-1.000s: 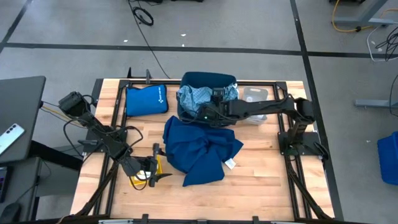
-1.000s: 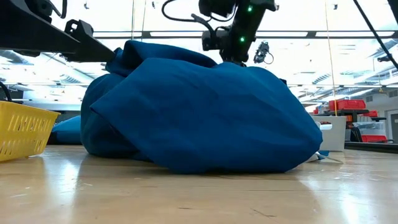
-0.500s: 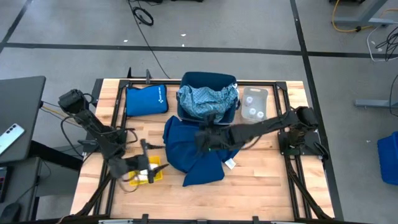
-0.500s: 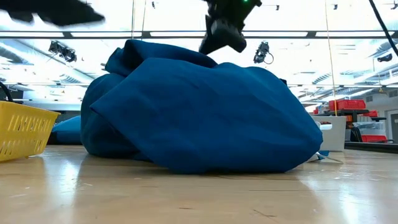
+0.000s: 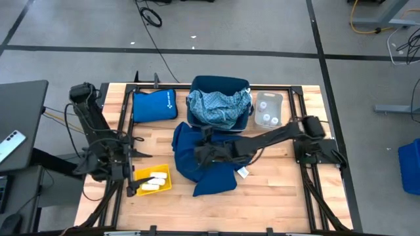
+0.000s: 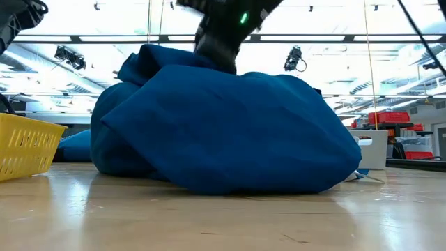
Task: Pick & Place Medicine items
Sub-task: Put the blue patient gown into the blue bin
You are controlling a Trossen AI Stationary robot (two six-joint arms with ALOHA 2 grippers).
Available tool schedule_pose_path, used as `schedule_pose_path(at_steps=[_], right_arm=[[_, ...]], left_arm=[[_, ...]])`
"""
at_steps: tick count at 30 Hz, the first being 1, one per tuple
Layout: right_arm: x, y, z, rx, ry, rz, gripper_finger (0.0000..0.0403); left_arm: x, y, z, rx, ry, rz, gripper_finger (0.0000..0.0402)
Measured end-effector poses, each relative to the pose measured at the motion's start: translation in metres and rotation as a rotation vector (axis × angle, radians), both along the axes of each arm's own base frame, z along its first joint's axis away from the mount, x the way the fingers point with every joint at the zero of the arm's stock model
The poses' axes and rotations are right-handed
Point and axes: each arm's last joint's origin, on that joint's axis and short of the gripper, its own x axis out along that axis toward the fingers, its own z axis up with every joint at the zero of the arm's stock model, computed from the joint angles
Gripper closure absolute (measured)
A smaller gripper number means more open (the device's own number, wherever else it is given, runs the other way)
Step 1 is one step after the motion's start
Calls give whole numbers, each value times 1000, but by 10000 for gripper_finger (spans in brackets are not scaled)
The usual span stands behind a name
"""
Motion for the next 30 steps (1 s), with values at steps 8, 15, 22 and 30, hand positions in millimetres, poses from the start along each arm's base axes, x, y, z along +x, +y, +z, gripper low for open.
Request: schedule_pose_path(at_steps=[8, 15, 22, 30], right_arm=[[14, -10, -61, 255, 160, 75, 402], [-10, 16, -82, 461, 468, 178, 403], [-53, 57, -79, 752, 828, 181, 403], [-81, 83, -24, 423, 617, 81, 403]], left_arm=[[0, 0, -6, -8, 19, 31, 40], [0, 0, -7, -5, 23, 42, 40], [0, 0, -8, -19, 23, 53, 40], [1, 0, -10, -7, 31, 57, 40]])
